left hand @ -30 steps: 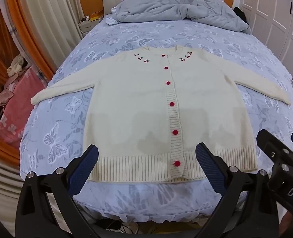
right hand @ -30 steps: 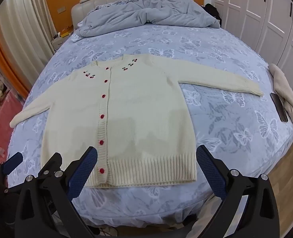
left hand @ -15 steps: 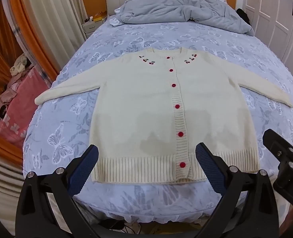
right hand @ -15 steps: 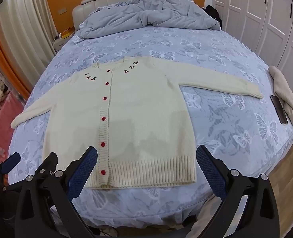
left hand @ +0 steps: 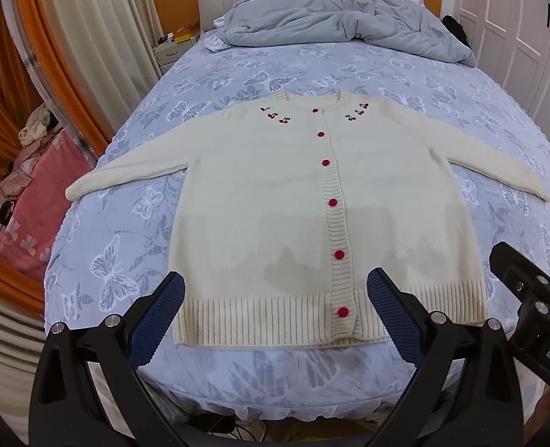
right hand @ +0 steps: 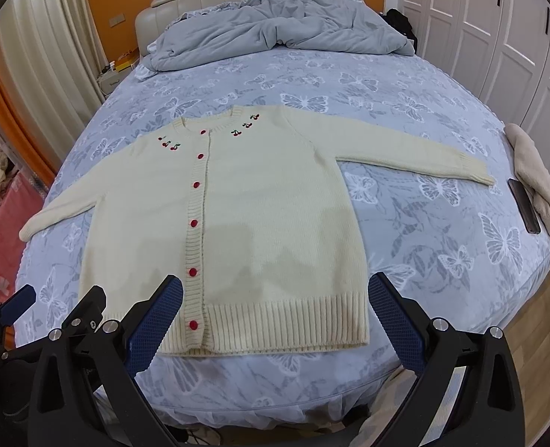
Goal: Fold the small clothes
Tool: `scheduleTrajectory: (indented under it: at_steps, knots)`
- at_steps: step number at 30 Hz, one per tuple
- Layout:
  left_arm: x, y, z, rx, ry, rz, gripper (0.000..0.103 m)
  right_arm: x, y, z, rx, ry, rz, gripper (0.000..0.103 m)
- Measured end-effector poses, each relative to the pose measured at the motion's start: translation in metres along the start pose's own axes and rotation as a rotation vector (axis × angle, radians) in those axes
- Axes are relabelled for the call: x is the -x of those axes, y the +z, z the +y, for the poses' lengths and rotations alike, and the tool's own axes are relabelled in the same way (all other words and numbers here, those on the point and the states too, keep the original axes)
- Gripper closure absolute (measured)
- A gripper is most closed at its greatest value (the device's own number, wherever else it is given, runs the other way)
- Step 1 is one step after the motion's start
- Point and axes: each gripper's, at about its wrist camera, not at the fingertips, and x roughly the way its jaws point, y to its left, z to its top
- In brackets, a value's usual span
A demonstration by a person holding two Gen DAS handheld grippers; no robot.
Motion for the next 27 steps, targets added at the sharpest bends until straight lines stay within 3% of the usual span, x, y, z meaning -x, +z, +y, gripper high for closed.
scheduleTrajectory:
  at_steps: [27]
  knots:
    - [-0.0043, 0.003, -0.0036, -0.011, 0.009, 0.006, 0.007, -0.0058, 0.0017, 0.001, -0.001, 0.0, 0.007, 0.005]
